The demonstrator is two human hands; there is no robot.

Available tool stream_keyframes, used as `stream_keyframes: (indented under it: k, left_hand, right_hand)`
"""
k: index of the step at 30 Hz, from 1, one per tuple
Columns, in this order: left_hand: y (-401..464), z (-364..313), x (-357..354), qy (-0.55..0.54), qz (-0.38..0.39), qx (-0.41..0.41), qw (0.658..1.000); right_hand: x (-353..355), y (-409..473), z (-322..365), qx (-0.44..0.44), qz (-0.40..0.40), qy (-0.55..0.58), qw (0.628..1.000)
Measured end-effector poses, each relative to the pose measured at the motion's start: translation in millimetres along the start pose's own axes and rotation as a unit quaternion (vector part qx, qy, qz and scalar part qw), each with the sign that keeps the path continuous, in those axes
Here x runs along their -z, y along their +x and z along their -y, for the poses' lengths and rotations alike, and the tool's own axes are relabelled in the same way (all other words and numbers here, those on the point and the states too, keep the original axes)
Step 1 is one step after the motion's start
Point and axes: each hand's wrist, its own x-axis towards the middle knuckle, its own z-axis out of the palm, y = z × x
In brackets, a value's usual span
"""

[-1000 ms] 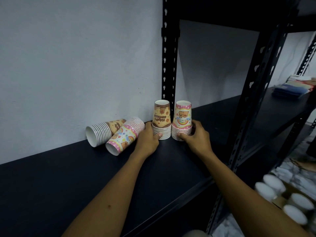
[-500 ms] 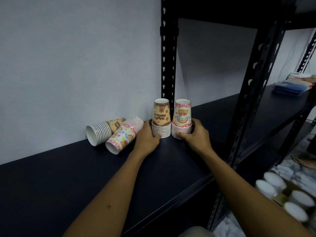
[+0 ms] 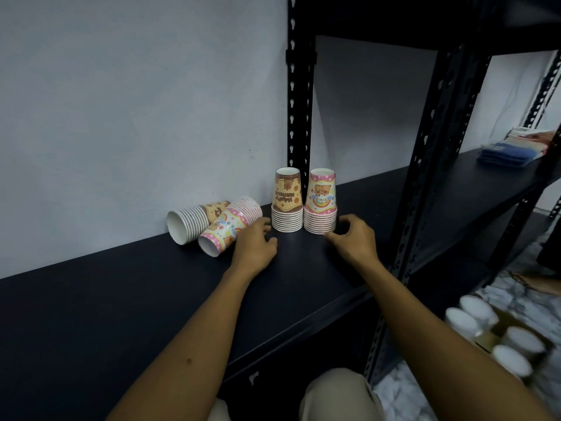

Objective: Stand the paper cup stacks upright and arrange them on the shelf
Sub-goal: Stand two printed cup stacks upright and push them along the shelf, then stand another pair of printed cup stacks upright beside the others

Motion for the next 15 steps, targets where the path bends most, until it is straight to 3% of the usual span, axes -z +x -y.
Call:
stream_keyframes:
  k: [8,15]
  left_hand:
    - [-36.1,7.4,23.8,0.079,0.040,-0.066,0.994]
    - [-62.5,20.5,57.7,0.151,0.083,-0.085,0.981]
  right_hand:
    - [7.0,-18.3,1.0,0.012,0.045,-0.094,0.994]
    - [2.0,-34.9,9.4,0.073,0.122,-0.220,0.965]
